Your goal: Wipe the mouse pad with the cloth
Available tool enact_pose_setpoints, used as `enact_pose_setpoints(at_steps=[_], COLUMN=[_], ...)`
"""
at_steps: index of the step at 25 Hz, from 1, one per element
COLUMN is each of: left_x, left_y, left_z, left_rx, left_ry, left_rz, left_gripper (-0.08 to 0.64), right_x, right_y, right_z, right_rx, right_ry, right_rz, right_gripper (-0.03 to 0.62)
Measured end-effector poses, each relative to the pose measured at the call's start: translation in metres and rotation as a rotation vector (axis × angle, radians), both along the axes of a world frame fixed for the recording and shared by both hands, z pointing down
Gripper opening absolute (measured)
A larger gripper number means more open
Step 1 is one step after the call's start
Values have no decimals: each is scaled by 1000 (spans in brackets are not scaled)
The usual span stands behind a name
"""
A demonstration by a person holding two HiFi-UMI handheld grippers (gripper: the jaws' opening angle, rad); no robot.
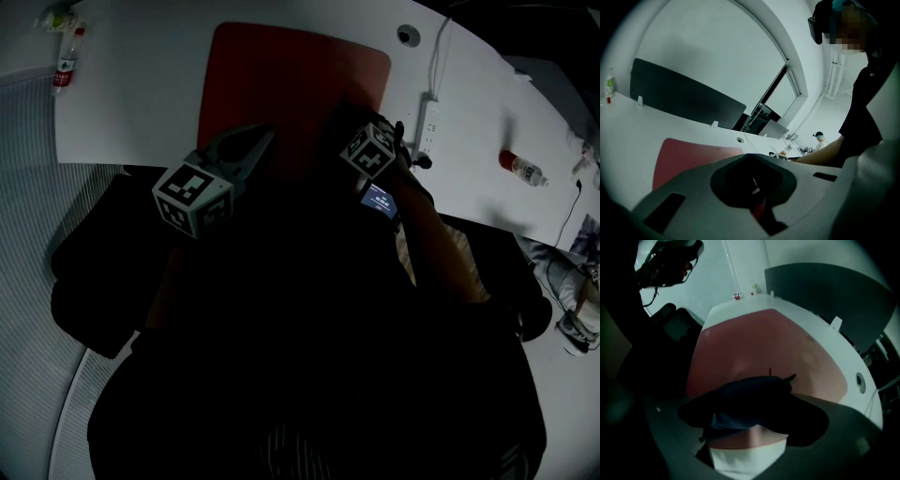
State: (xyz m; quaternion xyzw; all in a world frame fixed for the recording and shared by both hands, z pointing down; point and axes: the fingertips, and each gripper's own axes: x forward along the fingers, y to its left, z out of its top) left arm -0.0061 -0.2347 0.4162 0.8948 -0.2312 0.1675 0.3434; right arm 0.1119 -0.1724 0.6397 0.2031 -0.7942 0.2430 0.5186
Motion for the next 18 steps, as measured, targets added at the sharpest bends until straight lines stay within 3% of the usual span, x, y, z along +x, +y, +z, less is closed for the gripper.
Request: enact_pose_setpoints(at_steps=[5,10,14,18], left_x=[-8,-12,-8,-3], left_y=[10,9,6,11], left_z=[12,30,56,104], left_rx=[-20,-28,-42,-125], left_ry=[-21,-81,-143,-204], left_rz=[-11,-7,43,130], left_gripper=[0,0,0,0], right_x=[-2,-20,-21,-23], right_y=[9,28,31,33], right_z=[20,17,15,14], right_rx=[-13,-77,-118,-130], right_ry=[53,11,-28,-80], right_rz=[-45,-128,-125,-151], right_gripper=[422,150,118,112])
